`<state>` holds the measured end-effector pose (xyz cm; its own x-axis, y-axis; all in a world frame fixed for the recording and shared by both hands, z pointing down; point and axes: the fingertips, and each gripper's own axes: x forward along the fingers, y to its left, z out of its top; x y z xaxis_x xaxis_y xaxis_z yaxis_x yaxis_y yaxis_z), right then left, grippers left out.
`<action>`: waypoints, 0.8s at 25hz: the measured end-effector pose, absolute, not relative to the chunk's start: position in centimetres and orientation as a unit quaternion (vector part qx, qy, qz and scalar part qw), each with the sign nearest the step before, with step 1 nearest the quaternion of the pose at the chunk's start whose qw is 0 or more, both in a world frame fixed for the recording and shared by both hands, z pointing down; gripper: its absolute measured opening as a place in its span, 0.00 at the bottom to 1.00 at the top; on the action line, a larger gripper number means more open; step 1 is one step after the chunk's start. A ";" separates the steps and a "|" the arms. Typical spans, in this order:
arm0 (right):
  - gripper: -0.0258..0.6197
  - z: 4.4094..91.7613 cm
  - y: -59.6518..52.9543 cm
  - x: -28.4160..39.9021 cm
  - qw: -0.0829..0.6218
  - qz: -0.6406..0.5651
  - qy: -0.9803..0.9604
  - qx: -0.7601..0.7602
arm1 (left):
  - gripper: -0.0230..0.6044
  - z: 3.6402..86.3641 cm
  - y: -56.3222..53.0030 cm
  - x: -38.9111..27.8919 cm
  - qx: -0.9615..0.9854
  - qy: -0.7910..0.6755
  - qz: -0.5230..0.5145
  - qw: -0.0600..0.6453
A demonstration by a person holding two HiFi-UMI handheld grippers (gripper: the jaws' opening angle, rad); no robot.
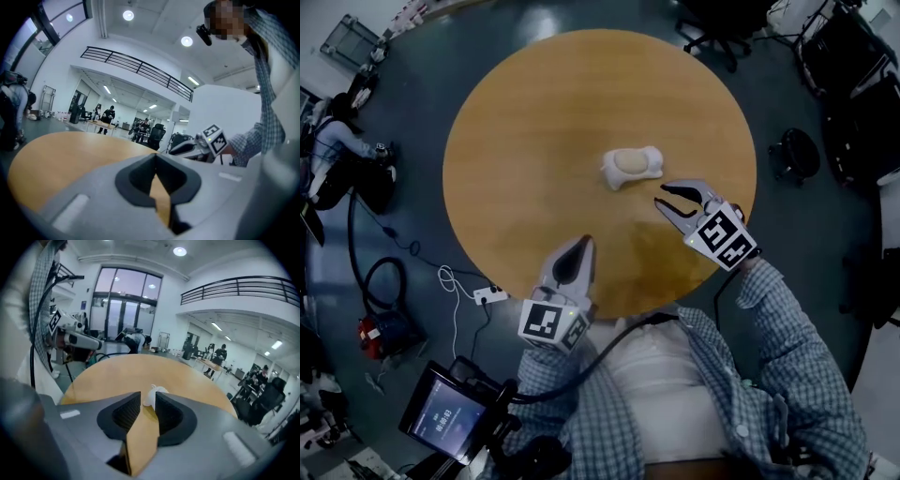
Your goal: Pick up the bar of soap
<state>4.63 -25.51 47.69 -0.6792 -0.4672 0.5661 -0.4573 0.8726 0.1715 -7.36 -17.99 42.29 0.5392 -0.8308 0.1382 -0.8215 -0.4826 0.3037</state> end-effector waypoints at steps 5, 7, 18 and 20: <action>0.33 50.5 -29.5 2.8 0.391 -0.057 -0.906 0.151 | 0.04 43.3 -18.0 -8.2 0.847 -0.501 -0.013 0.177; 0.38 52.0 -30.7 2.0 0.412 -0.060 -0.902 0.115 | 0.04 43.1 -18.1 -8.4 0.840 -0.510 -0.008 0.184; 0.51 57.2 -32.9 -1.7 0.502 -0.076 -0.861 -0.036 | 0.03 44.0 -17.5 -10.0 0.815 -0.541 0.004 0.210; 0.51 57.8 -33.0 -2.2 0.507 -0.076 -0.857 -0.050 | 0.03 44.3 -17.3 -10.1 0.813 -0.543 0.006 0.210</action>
